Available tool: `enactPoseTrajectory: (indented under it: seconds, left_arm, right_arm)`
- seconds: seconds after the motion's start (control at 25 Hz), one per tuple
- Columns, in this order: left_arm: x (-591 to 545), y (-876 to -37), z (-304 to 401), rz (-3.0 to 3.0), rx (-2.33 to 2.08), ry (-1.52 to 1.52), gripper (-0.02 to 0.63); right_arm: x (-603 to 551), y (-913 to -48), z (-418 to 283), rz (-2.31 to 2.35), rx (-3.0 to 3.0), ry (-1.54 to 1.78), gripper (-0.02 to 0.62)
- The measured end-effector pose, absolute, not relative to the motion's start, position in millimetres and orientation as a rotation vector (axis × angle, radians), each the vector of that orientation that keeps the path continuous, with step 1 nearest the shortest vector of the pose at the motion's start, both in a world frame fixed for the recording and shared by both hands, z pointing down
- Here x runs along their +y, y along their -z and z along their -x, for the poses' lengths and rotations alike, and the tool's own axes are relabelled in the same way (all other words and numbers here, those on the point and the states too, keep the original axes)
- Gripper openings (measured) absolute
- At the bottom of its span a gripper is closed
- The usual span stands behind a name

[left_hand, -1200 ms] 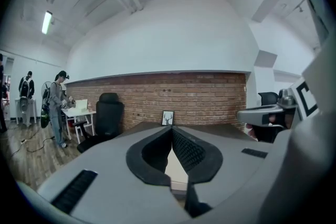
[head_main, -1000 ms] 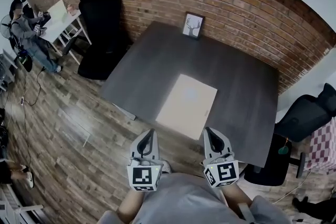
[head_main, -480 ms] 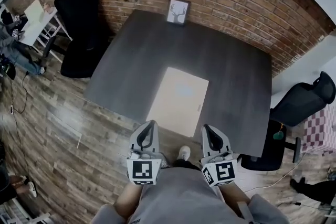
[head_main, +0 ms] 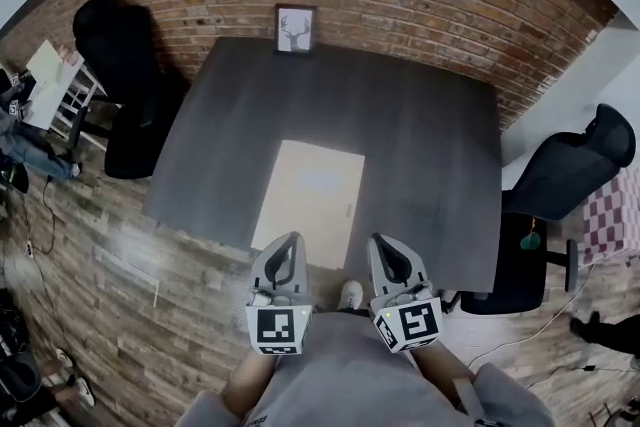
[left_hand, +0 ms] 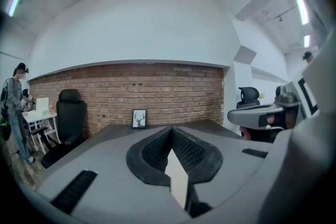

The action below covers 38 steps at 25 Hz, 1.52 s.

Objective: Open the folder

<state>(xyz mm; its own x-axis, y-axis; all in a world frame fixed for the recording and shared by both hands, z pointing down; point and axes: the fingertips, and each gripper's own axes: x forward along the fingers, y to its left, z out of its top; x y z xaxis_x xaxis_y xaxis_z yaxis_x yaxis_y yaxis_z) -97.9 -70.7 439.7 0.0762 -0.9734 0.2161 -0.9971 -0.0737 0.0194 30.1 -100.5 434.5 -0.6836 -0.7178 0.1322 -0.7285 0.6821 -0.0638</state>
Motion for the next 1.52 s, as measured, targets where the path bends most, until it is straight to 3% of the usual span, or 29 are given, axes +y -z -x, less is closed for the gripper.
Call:
enactPoseTrajectory:
  seconds: [0.36,0.8,1.32,1.44,1.52]
  left_arm:
    - [-97,-456,73,-2.285,-1.848,-0.297,0.003]
    - [-113,-443,87,-2.582,-1.54,-0.264,0.003]
    - [-116,-500,87,-2.611,-1.509,-0.394,0.005]
    - [-118,-511,80,-2.643,-1.479,-0.455,0.079]
    - [-117,-518,74,-2.673,-1.45,-0.492,0.083]
  right_arm:
    - [-98,-466,-51,-1.255,-2.757,-0.462,-0.002]
    - [-107,-457,-52,-1.756,-2.514,-0.325,-0.002]
    - [-111,-519,-41,-1.491,-2.475,-0.397,0.0]
    - [-110,-544,-40,-1.432,-2.46,-0.477,0.0]
    - [-108,-562,-38,-1.379,-2.437,-0.49,0.002]
